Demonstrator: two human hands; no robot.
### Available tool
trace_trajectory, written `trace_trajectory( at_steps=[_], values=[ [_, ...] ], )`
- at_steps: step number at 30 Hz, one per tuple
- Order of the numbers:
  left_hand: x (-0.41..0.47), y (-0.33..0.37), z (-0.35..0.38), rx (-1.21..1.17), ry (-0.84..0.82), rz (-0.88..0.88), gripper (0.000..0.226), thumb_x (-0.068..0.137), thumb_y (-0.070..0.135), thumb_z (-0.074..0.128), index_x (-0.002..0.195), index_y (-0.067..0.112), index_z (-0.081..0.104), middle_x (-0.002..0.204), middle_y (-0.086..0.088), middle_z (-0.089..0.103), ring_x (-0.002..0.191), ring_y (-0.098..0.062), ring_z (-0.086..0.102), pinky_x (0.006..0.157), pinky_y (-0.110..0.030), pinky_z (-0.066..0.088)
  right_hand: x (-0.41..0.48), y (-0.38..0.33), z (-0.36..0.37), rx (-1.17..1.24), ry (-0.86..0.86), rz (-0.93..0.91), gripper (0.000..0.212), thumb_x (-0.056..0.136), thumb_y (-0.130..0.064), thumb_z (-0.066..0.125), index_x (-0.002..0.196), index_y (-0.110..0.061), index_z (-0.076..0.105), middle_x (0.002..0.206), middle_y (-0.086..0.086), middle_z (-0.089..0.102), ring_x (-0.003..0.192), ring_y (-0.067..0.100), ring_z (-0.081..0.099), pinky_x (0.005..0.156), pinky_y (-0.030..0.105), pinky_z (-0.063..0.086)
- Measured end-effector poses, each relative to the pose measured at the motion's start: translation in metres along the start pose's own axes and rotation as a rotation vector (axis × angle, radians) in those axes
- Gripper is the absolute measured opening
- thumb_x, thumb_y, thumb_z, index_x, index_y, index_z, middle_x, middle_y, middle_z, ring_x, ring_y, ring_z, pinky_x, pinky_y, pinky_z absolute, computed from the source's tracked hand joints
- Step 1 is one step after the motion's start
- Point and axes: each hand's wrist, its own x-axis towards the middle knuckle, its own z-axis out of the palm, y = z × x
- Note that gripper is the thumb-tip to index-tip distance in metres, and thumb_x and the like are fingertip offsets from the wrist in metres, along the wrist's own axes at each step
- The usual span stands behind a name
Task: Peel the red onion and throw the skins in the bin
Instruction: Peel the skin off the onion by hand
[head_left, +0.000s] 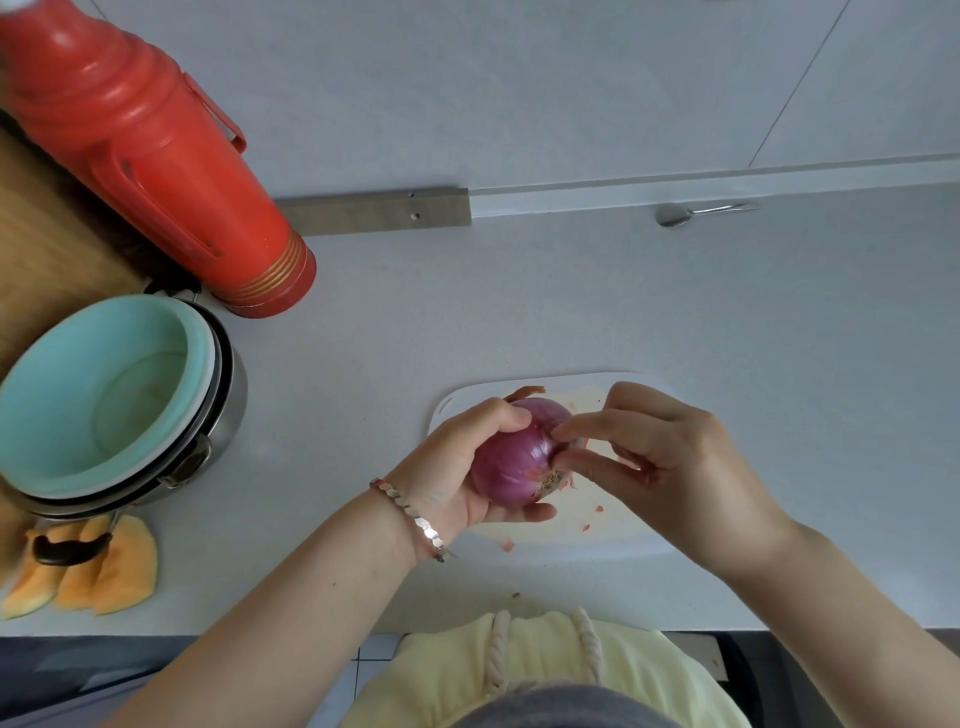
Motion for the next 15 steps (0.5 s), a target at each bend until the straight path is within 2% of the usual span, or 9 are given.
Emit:
trace_trajectory(
  at_steps=[6, 13, 15],
  values=[
    [0.0005, 0.0005, 0.0, 0.019, 0.046, 0.01, 0.024, 0.066, 0.028, 0.052, 0.069, 0.023, 0.075, 0.074, -0.004, 0.07, 0.072, -0.024, 0.066, 0.06, -0.034, 0.057, -0.0011, -0.0005, 0.0025, -0.028, 0.026, -0.013, 0.024, 0.08, -0.028, 0.059, 0.091, -0.01, 0.07, 0.071, -0.029, 0.031, 0.055, 0.0, 0.028, 0.057, -0.001, 0.027],
    [-0.0005, -0.0008, 0.0003, 0.043, 0.033, 0.002, 0.025, 0.067, 0.027, 0.05, 0.069, 0.023, 0.074, 0.074, -0.003, 0.069, 0.066, -0.019, 0.066, 0.064, -0.035, 0.055, -0.0019, 0.0014, 0.0038, -0.027, 0.026, -0.013, 0.022, 0.079, -0.027, 0.06, 0.088, -0.01, 0.071, 0.074, -0.028, 0.03, 0.057, -0.002, 0.029, 0.058, 0.0, 0.027],
    [-0.0001, -0.0014, 0.0009, 0.041, 0.039, -0.003, 0.024, 0.067, 0.027, 0.051, 0.068, 0.023, 0.075, 0.074, -0.003, 0.07, 0.066, -0.019, 0.066, 0.063, -0.035, 0.055, -0.0031, 0.0022, 0.0049, -0.026, 0.039, -0.002, 0.021, 0.079, -0.027, 0.06, 0.087, -0.01, 0.072, 0.074, -0.026, 0.031, 0.057, -0.007, 0.032, 0.058, 0.0, 0.027]
  ],
)
